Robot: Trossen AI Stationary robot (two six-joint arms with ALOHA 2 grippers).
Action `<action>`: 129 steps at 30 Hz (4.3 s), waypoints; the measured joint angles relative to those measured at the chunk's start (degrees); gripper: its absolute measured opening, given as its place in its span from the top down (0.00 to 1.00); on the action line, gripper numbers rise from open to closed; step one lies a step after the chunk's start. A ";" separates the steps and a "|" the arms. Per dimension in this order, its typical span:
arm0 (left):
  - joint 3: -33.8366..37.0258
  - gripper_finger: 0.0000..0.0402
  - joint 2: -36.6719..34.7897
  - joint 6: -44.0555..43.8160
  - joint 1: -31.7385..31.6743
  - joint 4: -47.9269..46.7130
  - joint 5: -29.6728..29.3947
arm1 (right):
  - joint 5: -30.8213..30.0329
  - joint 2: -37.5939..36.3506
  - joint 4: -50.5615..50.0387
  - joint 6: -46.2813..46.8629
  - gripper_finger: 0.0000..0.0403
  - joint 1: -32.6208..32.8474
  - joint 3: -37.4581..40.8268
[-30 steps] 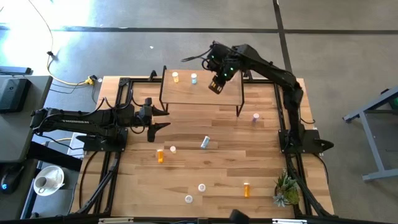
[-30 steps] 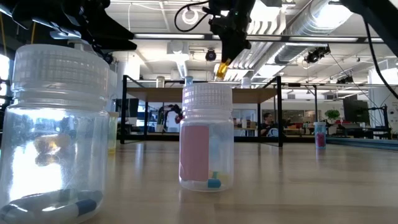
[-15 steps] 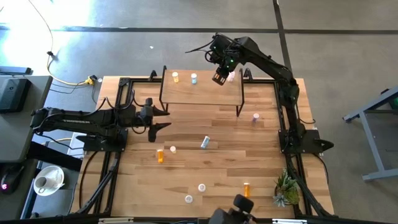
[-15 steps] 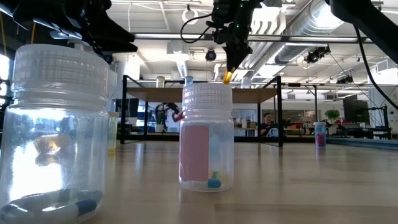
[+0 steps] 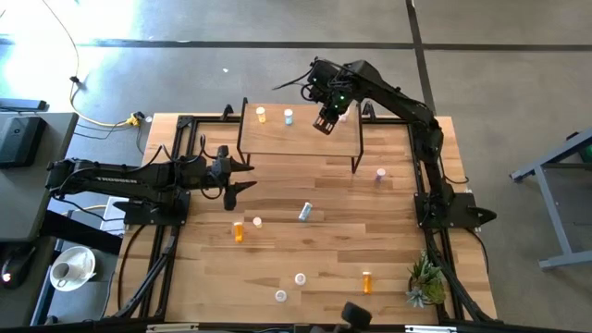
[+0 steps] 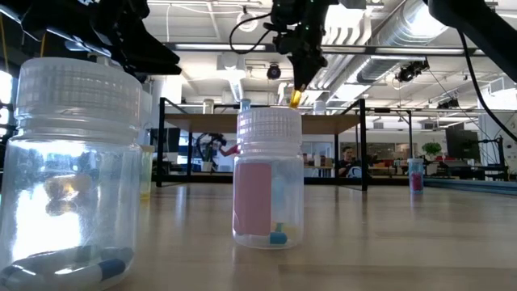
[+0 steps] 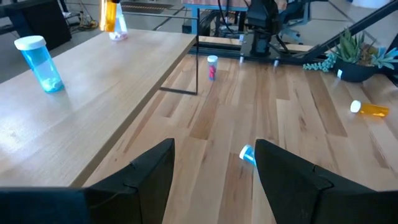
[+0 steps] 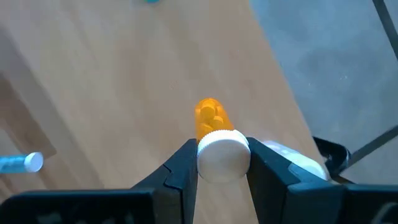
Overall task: Pick and place medicine bottles onto shelf by color
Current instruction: Put the top right orange pill bottle on the shelf
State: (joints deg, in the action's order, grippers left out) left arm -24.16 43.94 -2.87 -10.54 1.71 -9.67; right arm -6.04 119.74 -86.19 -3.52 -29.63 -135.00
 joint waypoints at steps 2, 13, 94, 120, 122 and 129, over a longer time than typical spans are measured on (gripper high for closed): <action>0.00 0.47 0.00 -0.02 0.01 -0.02 0.00 | 0.00 0.00 0.56 -1.26 0.76 1.02 0.00; 0.00 0.47 0.00 -1.47 -0.01 -0.15 0.02 | -0.90 0.05 4.30 -2.91 0.76 1.48 2.92; 0.00 0.47 -0.02 -1.44 0.01 -0.38 0.11 | 0.59 0.42 7.91 0.03 0.69 0.13 6.67; 0.00 0.47 -0.02 -1.44 0.01 -0.20 0.10 | 0.26 0.42 8.06 0.71 0.58 0.15 6.67; 0.00 0.47 -0.02 -1.44 0.01 -0.20 0.10 | 0.24 0.42 8.06 0.71 0.58 0.15 6.67; 0.00 0.47 -0.02 -1.42 0.01 -0.17 0.11 | 0.11 0.42 7.98 1.15 0.58 0.39 6.67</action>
State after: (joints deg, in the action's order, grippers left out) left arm -24.16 43.92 -4.29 -10.52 1.54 -9.56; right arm -5.94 120.16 -78.21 -2.37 -29.23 -128.33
